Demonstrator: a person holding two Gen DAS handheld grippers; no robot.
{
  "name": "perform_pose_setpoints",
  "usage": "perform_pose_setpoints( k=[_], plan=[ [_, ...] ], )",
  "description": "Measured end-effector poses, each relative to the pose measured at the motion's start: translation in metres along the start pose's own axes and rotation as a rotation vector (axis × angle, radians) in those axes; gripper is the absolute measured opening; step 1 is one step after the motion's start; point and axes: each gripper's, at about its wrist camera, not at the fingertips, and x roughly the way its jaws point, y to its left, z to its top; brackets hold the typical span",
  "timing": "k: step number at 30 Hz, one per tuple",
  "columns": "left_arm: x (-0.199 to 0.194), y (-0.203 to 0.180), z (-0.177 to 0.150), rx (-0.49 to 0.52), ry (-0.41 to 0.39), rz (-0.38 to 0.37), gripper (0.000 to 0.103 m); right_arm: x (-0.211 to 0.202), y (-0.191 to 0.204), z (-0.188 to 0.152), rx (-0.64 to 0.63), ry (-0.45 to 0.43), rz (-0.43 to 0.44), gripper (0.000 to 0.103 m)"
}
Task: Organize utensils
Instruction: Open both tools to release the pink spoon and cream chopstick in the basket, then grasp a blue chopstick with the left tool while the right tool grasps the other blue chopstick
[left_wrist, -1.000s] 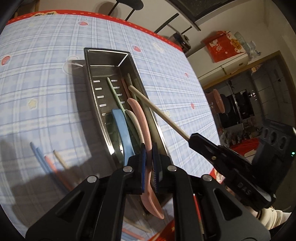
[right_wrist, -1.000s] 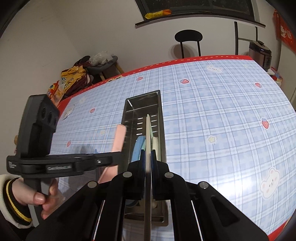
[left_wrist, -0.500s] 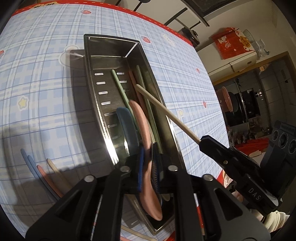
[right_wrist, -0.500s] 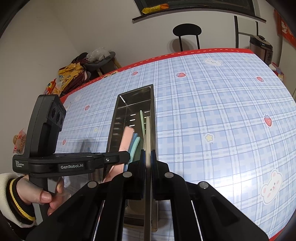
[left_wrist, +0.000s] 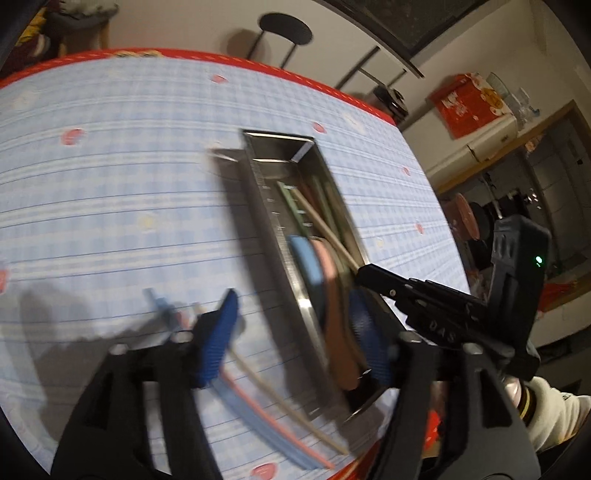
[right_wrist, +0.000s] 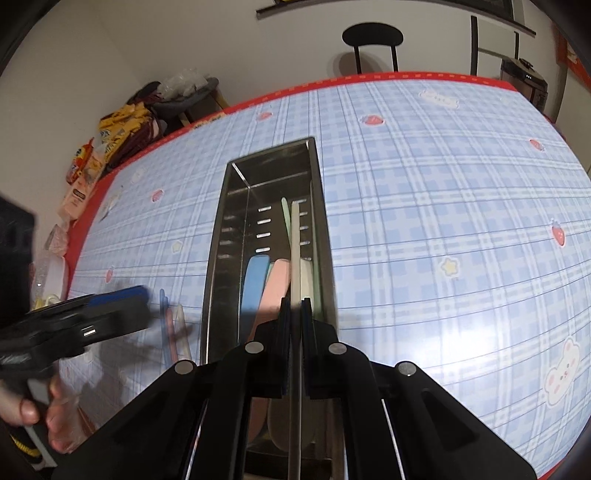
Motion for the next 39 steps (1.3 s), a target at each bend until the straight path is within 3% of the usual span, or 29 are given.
perform_pose_setpoints(
  k=[3,4,5,7,9,11,13,24,34,39],
  plan=[
    [-0.015,0.016,-0.006,-0.025,-0.029,0.05,0.085,0.005,0.006,0.002,-0.001,0.009,-0.029,0.011],
    [-0.02,0.022,-0.008,-0.034,-0.038,0.07,0.088,0.003,0.008,0.002,-0.003,0.003,-0.027,0.022],
    [-0.024,0.028,-0.01,-0.043,-0.042,0.085,0.091,-0.001,0.01,0.002,-0.006,-0.01,-0.02,0.042],
    [-0.031,0.039,-0.015,-0.064,-0.049,0.108,0.093,-0.013,0.015,0.002,-0.023,-0.053,-0.035,0.061],
    [-0.035,0.045,-0.019,-0.076,-0.051,0.122,0.095,-0.022,0.018,0.001,-0.036,-0.078,-0.053,0.069],
    [-0.038,0.051,-0.025,-0.081,-0.046,0.145,0.096,-0.03,0.02,-0.001,-0.046,-0.083,-0.071,0.089],
    [-0.04,0.056,-0.031,-0.077,-0.033,0.164,0.096,-0.038,0.025,-0.008,-0.06,-0.082,-0.096,0.096],
    [-0.024,0.05,-0.07,0.009,0.072,0.257,0.097,-0.052,0.05,-0.066,-0.14,-0.035,-0.211,0.097],
    [-0.001,0.037,-0.094,0.092,0.141,0.293,0.097,-0.051,0.038,-0.116,-0.059,0.056,-0.178,0.096],
    [0.007,0.025,-0.098,0.141,0.158,0.317,0.097,-0.047,0.035,-0.125,-0.044,0.082,-0.125,0.076]
  ],
)
